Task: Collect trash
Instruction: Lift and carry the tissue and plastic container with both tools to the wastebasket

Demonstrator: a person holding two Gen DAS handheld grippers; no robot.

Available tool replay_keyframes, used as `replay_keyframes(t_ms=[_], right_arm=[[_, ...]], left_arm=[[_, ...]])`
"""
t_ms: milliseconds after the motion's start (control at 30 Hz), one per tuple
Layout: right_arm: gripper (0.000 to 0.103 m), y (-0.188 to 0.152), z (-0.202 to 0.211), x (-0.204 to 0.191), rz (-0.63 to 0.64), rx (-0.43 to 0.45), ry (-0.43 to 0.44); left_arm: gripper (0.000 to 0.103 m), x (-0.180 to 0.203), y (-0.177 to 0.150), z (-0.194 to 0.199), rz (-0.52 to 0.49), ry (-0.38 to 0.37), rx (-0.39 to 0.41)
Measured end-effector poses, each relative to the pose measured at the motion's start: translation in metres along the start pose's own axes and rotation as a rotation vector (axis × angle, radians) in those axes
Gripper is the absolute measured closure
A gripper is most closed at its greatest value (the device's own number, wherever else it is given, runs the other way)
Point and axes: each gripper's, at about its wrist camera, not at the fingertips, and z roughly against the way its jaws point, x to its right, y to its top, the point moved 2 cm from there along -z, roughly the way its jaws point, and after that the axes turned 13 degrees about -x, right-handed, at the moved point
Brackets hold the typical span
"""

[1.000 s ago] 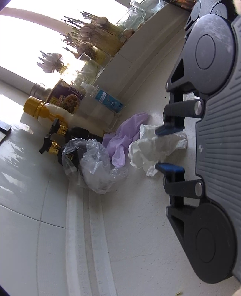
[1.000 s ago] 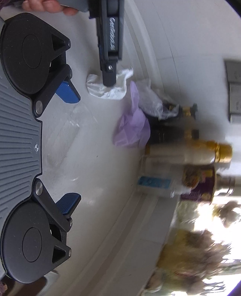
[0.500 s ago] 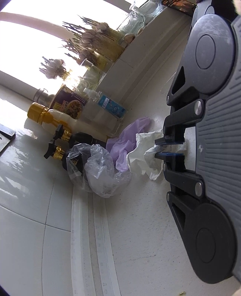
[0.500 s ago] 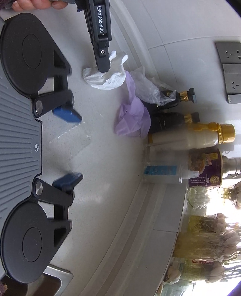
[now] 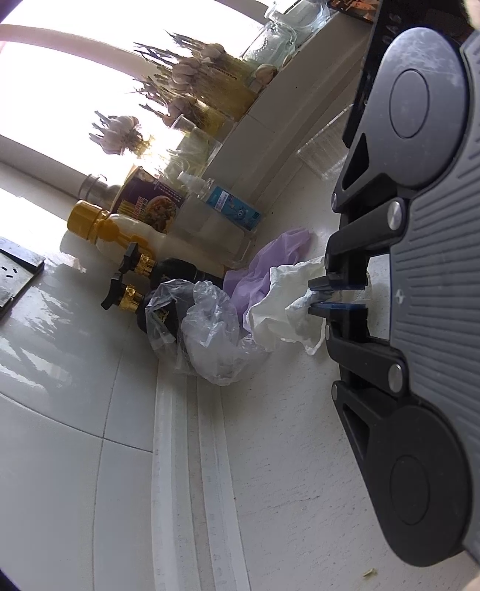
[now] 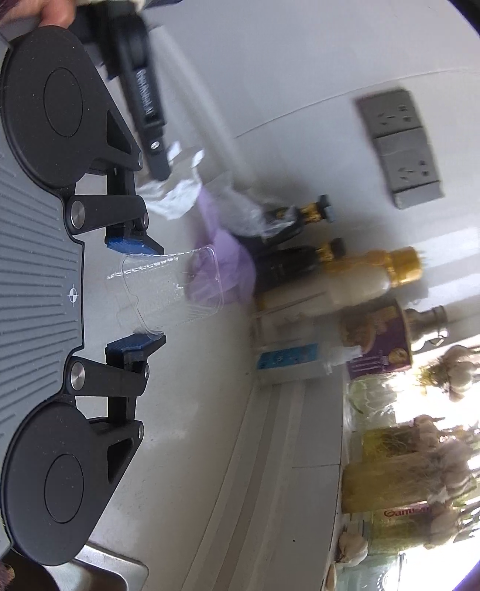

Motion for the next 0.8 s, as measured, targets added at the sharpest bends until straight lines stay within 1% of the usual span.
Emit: replay_keyframes(t_ms=[67, 267, 367, 467, 567, 733, 800], right_arm=[[0.061, 0.001, 0.002, 0.001, -0.004, 0.007, 0.011], [0.061, 0.001, 0.002, -0.004, 0.014, -0.001, 0.0], [0.061, 0.001, 0.003, -0.009, 0.033, -0.009, -0.008], [0.061, 0.002, 0.006, -0.017, 0.056, -0.015, -0.014], [0.061, 0.003, 0.01, -0.026, 0.087, -0.019, -0.017], [0.061, 0.008, 0.022, -0.043, 0.114, -0.015, 0.019], [0.061, 0.01, 0.027, -0.05, 0.127, -0.011, 0.036]], left_arm=[[0.098, 0.0, 0.0, 0.0, 0.0, 0.003, 0.006], [0.098, -0.003, 0.001, 0.008, 0.006, 0.012, 0.035], [0.098, -0.006, 0.002, 0.015, 0.035, 0.011, 0.048], [0.098, -0.007, 0.002, 0.023, 0.048, 0.032, 0.059], [0.098, -0.009, 0.001, 0.031, 0.062, 0.007, 0.056], [0.098, -0.011, 0.0, 0.048, 0.057, -0.016, 0.05], [0.098, -0.013, 0.0, 0.057, 0.055, -0.036, 0.046]])
